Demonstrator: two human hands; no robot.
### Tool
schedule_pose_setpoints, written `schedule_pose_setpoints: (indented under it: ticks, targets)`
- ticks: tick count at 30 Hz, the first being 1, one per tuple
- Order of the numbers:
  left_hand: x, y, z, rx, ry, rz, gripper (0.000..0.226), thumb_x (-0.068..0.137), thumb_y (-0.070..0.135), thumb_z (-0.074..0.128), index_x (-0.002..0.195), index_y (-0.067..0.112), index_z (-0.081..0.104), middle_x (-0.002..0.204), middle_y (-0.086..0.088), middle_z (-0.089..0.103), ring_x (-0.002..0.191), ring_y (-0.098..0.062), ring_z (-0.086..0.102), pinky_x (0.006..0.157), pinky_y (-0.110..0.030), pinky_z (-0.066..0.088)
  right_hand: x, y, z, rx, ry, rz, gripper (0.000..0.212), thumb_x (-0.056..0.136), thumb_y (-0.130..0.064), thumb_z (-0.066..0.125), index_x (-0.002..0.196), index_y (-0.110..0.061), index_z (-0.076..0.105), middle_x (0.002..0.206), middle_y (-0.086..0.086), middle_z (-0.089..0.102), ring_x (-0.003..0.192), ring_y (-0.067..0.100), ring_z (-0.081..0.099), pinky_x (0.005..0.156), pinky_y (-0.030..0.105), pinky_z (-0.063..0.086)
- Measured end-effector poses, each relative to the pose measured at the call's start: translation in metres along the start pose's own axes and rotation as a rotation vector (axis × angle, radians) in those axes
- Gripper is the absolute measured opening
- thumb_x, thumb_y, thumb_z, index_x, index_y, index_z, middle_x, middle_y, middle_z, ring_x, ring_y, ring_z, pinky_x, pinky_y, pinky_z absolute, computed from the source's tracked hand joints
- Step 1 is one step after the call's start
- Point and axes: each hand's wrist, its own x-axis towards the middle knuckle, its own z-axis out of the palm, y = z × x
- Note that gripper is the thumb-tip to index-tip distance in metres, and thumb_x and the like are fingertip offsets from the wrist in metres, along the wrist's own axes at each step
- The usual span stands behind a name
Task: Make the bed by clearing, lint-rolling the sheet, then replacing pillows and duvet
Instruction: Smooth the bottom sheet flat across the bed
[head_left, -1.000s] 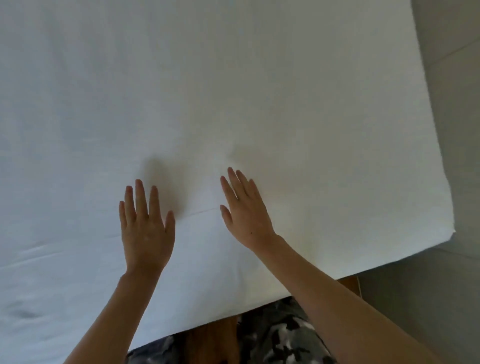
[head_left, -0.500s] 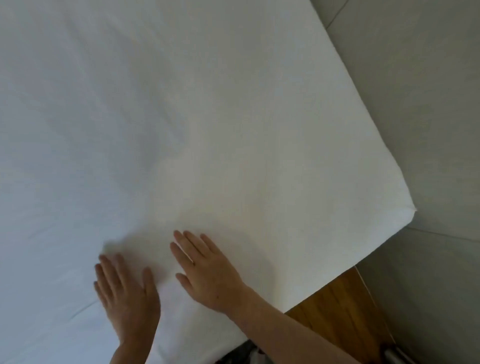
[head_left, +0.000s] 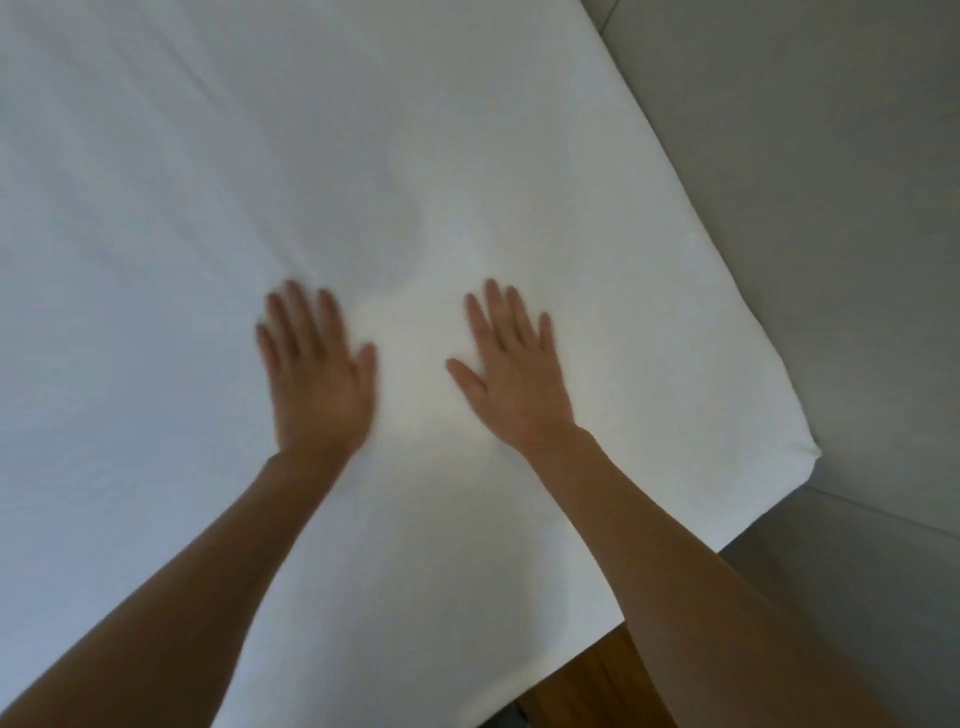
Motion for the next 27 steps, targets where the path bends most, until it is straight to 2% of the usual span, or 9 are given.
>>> schedule_pose_setpoints:
  ticks: [3,6,9,11,13,17,20,23,27]
  targets:
    - [-0.024,0.057,0.012,-0.046,-0.038,0.235,0.066,0.098,0.04,0.033,0.148,-0.003,0.029,0.154,-0.032,0.021,0.143,-0.048,0.019,0.115,-0.06,0.015,-0.043,0.048,0.007,0.015,0.052,0.113,0.069,0.097,-0.056,0.017,0.154,-0.017,0.011,0.161,0.007,0.007,0.148,0.023,0.005,0.119,0.047,0.01]
    - [-0.046,0.095,0.017,-0.066,-0.114,0.479,0.063,0.099,0.042,0.037,0.148,0.003,0.035,0.156,-0.024,0.023,0.146,-0.041,0.018,0.115,-0.057,0.021,-0.064,0.075,0.004,0.0,0.017,0.224,0.073,0.095,-0.06,0.012,0.153,-0.017,0.005,0.159,0.005,0.0,0.148,0.023,0.0,0.119,0.047,0.011]
    - [-0.046,0.098,0.008,-0.069,-0.178,0.574,0.061,0.1,0.044,0.032,0.148,0.007,0.036,0.157,-0.018,0.025,0.147,-0.035,0.019,0.116,-0.052,0.023,-0.067,0.07,0.001,0.026,0.034,0.339,0.077,0.093,-0.06,0.01,0.153,-0.014,0.008,0.159,0.006,-0.003,0.148,0.025,-0.001,0.119,0.048,0.008]
    - [-0.025,0.072,-0.004,-0.124,-0.123,0.487,0.057,0.103,0.043,0.025,0.148,0.009,0.034,0.156,-0.018,0.028,0.145,-0.034,0.023,0.117,-0.05,0.021,-0.059,0.055,-0.002,0.091,0.107,0.406,0.076,0.094,-0.056,0.015,0.152,-0.007,0.019,0.159,0.013,0.007,0.148,0.03,0.007,0.118,0.051,0.014]
    - [0.006,0.025,-0.019,-0.155,-0.027,0.259,0.057,0.104,0.041,0.022,0.149,0.008,0.031,0.156,-0.021,0.027,0.145,-0.037,0.024,0.118,-0.049,0.017,-0.043,0.033,-0.005,0.134,0.221,0.363,0.068,0.096,-0.046,0.025,0.147,-0.002,0.032,0.156,0.02,0.022,0.144,0.036,0.019,0.115,0.054,0.022]
    - [0.067,-0.102,-0.063,-0.035,0.104,-0.184,0.061,0.1,0.037,0.029,0.15,0.001,0.027,0.157,-0.028,0.017,0.145,-0.044,0.017,0.117,-0.053,0.015,0.021,-0.052,-0.009,0.116,0.362,-0.103,0.053,0.097,-0.032,0.038,0.143,-0.006,0.041,0.152,0.021,0.032,0.141,0.035,0.028,0.114,0.051,0.023]
    - [0.092,-0.177,-0.09,0.04,0.158,-0.418,0.06,0.102,0.031,0.037,0.152,0.001,0.02,0.159,-0.027,0.008,0.147,-0.042,0.008,0.119,-0.052,0.008,0.08,-0.143,-0.022,0.113,0.286,-0.354,0.057,0.094,-0.033,0.039,0.144,-0.007,0.039,0.154,0.017,0.03,0.144,0.032,0.025,0.116,0.051,0.019]
    - [0.112,-0.211,-0.1,0.051,0.182,-0.552,0.061,0.103,0.029,0.037,0.153,0.003,0.016,0.16,-0.024,0.002,0.148,-0.039,0.002,0.121,-0.048,0.004,0.137,-0.218,-0.036,0.011,0.143,-0.505,0.062,0.098,-0.039,0.037,0.152,-0.012,0.021,0.16,0.012,0.012,0.148,0.028,0.008,0.119,0.048,0.008]
    - [0.149,-0.209,-0.083,0.027,0.113,-0.559,0.06,0.104,0.032,0.03,0.154,0.003,0.013,0.16,-0.024,0.001,0.148,-0.04,0.001,0.12,-0.051,0.003,0.214,-0.232,-0.047,-0.099,0.029,-0.463,0.064,0.1,-0.047,0.033,0.154,-0.019,0.013,0.162,0.005,0.002,0.149,0.023,-0.001,0.119,0.046,0.005]
